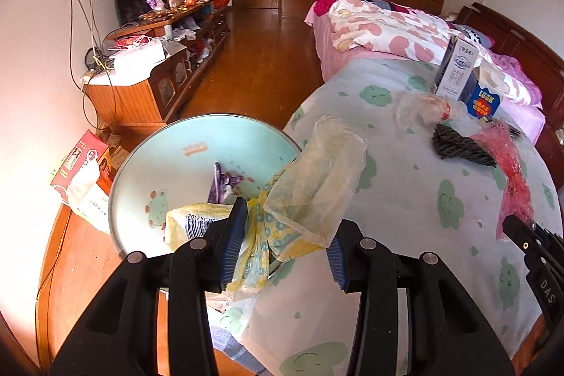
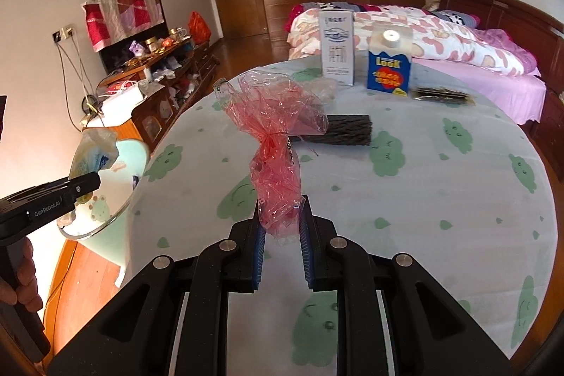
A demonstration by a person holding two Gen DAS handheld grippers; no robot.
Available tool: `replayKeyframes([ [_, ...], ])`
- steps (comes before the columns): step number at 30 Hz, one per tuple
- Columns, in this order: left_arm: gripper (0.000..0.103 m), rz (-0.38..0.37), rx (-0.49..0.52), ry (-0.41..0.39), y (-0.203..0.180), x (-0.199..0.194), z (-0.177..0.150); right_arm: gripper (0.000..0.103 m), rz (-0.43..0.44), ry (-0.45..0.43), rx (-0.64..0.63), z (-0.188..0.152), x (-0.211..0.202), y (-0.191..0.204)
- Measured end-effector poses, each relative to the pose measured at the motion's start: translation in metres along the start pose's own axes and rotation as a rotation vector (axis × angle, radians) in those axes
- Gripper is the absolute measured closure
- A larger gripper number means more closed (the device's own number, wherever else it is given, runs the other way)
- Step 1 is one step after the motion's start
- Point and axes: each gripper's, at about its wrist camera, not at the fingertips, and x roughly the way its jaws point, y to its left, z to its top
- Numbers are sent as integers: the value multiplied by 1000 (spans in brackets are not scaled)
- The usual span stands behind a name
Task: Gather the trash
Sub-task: 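Carry the yellow-white bag and pink mesh bag over the bin with both grippers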
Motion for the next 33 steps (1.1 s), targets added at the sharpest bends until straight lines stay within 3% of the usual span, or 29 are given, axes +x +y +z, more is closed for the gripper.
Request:
replayKeyframes([
  [18,61,134,-117,-14,73,13,9,84,144,38,-157,11,27,116],
  [33,60,163,-192,32,102,41,9,84,174,84,-232,25,74,179],
])
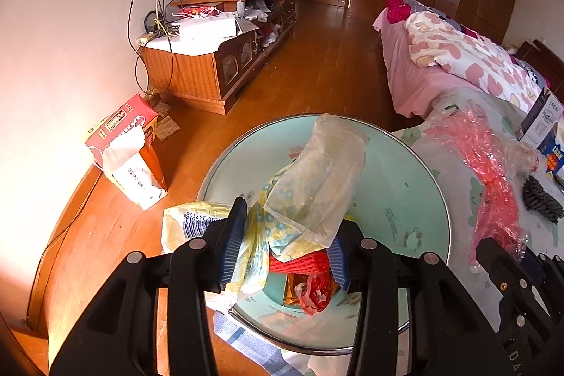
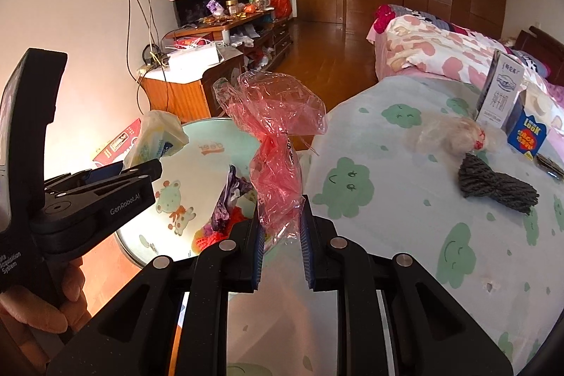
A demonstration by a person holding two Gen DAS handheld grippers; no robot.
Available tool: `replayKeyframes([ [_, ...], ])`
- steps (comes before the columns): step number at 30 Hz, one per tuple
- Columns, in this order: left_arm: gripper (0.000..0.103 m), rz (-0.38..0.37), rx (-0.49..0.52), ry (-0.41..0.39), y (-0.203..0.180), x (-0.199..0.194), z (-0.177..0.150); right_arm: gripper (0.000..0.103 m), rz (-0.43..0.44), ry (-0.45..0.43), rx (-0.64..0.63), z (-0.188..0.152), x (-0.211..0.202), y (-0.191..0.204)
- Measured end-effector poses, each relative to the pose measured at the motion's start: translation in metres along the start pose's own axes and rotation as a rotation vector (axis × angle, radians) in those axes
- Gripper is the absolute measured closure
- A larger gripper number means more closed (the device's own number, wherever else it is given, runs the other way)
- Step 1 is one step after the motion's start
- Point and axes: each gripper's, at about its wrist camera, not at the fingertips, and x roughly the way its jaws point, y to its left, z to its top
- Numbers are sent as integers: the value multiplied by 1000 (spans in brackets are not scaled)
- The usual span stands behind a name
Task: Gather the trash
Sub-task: 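Carry the yellow-white bag and pink mesh bag over the bin with both grippers, then open both grippers over the bin to drop the two bags, then move both open grippers back over the table toward the remaining trash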
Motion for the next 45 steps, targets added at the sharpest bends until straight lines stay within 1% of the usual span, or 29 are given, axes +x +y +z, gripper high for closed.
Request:
replayKeyframes([
  [9,60,5,0,20,1,8,-4,83,30,54,-16,6,31,11],
  [12,60,4,4,23,0,9,-5,81,45,56,-20,6,38,10],
  [13,60,6,5,22,0,9,-5,75,45,52,-22,3,38,9],
  [14,60,6,5,23,0,10,-5,67,44,47,-23,2,39,9],
  [15,60,5,4,23,0,10,-6,64,37,35,-26,0,37,8],
  [16,60,3,3,23,0,9,-5,58,34,32,-26,-2,38,7],
  [17,60,4,3,23,0,9,-5,57,32,30,-22,-3,37,6],
  [21,60,3,4,22,0,9,-6,57,32,20,5,-4,31,3],
  [26,60,2,17,23,-4,10,-7,57,-1,-22,25,-11,13,-5],
  [29,60,5,36,17,-10,9,-10,54,-17,-43,51,-16,1,-14],
  [33,51,-1,64,13,-18,7,-13,53,-26,-52,83,-19,-10,-28],
  [37,34,1,83,5,-26,2,-13,53,-45,-61,118,-20,-20,-42],
  [39,31,14,94,-11,-29,-3,-13,53,-50,-65,128,-24,-25,-45],
  [40,26,20,99,-19,-30,-6,-14,53,-54,-68,136,-24,-27,-48],
  [41,19,26,103,-28,-32,-8,-14,52,-58,-73,142,-27,-29,-51],
  [43,12,43,110,-54,-35,-16,-14,50,-65,-84,153,-29,-36,-56],
  [45,8,55,124,-77,-38,-22,-15,47,-69,-90,157,-31,-37,-60],
])
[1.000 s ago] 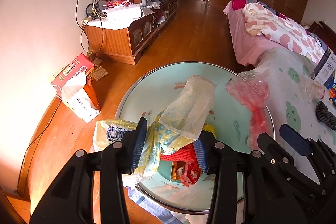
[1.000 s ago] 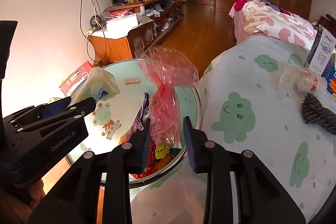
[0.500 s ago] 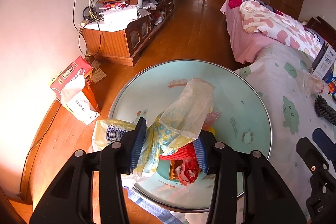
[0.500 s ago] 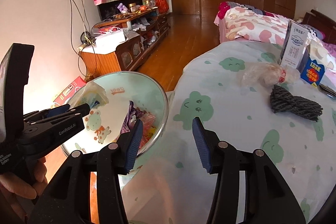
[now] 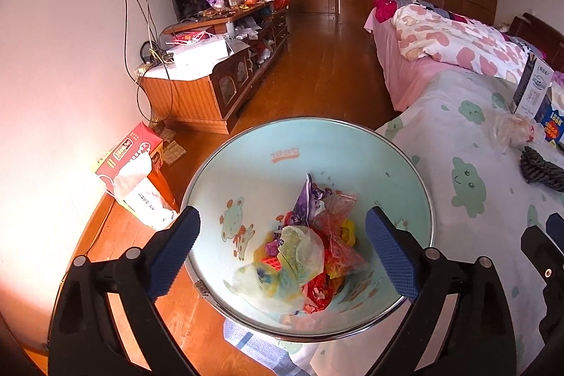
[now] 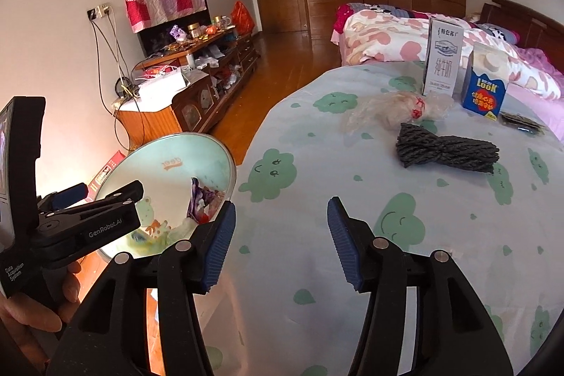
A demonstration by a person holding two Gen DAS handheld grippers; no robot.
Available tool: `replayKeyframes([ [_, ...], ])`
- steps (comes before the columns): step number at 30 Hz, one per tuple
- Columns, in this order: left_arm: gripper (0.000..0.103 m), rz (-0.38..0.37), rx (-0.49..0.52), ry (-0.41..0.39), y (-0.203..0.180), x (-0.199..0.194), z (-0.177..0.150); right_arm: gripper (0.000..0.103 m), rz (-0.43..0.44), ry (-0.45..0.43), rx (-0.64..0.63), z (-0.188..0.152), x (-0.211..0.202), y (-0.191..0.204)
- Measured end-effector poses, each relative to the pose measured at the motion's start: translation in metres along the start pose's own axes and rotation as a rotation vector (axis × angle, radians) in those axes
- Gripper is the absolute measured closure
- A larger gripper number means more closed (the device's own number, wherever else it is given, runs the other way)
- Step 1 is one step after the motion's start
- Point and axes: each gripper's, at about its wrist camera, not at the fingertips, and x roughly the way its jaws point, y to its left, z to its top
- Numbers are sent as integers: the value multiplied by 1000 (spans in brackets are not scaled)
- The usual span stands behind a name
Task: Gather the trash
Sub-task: 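Move both open grippers back over the table toward the remaining trash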
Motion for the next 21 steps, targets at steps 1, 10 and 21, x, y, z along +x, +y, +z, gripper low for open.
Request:
replayKeyframes([
  [1,6,7,10,-8,-2,-4,0,45,-6,-7,7,-1,-3,-4],
  [10,6,9,56,-27,-21,-26,-10,26,-54,-36,67,-4,-25,-32],
  [21,6,-16,117,-23,-52,-47,-25,14,-134,-32,114,-16,-47,-79],
])
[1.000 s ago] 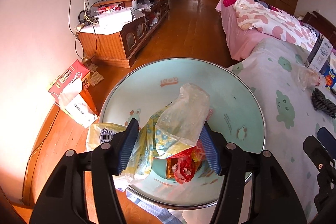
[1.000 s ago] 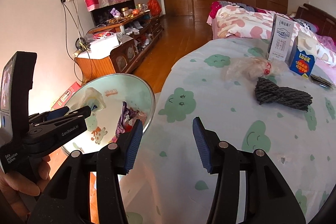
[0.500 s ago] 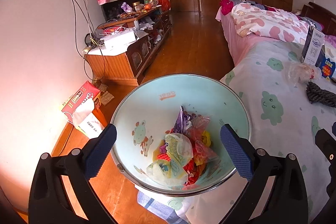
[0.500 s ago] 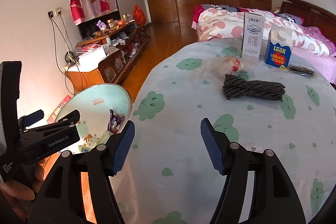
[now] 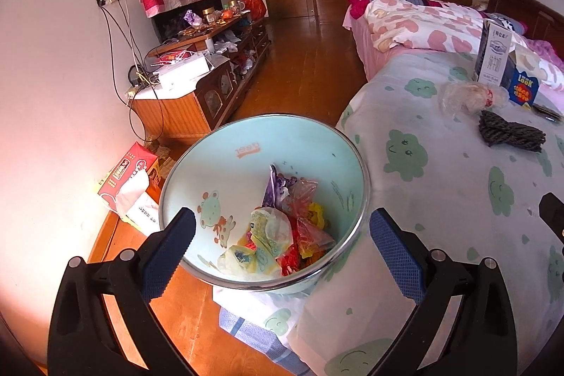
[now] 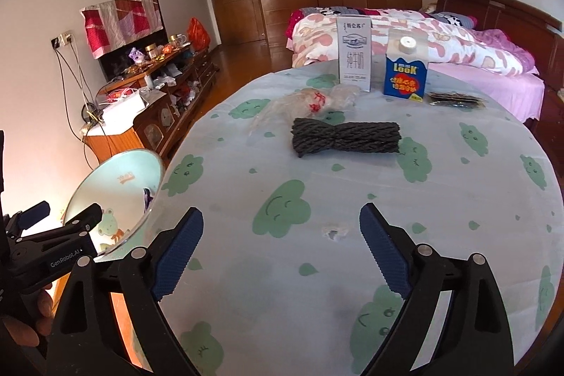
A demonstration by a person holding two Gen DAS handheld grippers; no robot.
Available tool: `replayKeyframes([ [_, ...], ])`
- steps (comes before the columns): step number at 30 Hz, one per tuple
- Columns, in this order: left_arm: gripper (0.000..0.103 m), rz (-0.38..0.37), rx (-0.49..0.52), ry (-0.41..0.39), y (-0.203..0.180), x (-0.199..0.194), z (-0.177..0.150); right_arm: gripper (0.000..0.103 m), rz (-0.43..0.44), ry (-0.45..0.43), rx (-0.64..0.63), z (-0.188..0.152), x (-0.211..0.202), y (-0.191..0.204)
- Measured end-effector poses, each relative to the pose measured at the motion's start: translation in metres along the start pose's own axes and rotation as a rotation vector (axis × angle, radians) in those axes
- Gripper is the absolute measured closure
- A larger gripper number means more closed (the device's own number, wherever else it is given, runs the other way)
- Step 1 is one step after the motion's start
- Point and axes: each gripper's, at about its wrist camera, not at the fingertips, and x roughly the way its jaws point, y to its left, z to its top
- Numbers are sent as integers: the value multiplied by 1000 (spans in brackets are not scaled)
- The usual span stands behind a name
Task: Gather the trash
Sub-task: 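Move both open grippers back over the table toward the remaining trash, then grasp the black scrubber rope with the right gripper while the left grasps the clear red-print bag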
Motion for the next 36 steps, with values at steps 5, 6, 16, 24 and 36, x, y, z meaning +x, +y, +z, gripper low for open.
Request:
replayKeyframes([
  [5,6,-63,40,21,-22,-5,-9,14,-39,12,33,-6,-6,-32],
  [6,6,-74,52,26,-28,-6,-11,14,-45,13,38,-6,-7,-37],
  [16,6,-126,147,87,-71,2,-31,16,-113,44,95,-10,-8,-112],
  [24,6,-145,166,40,-76,-8,-20,25,-105,23,-210,45,18,-111],
  [36,6,-126,96,-7,-47,-11,17,34,22,169,-660,78,121,-80],
])
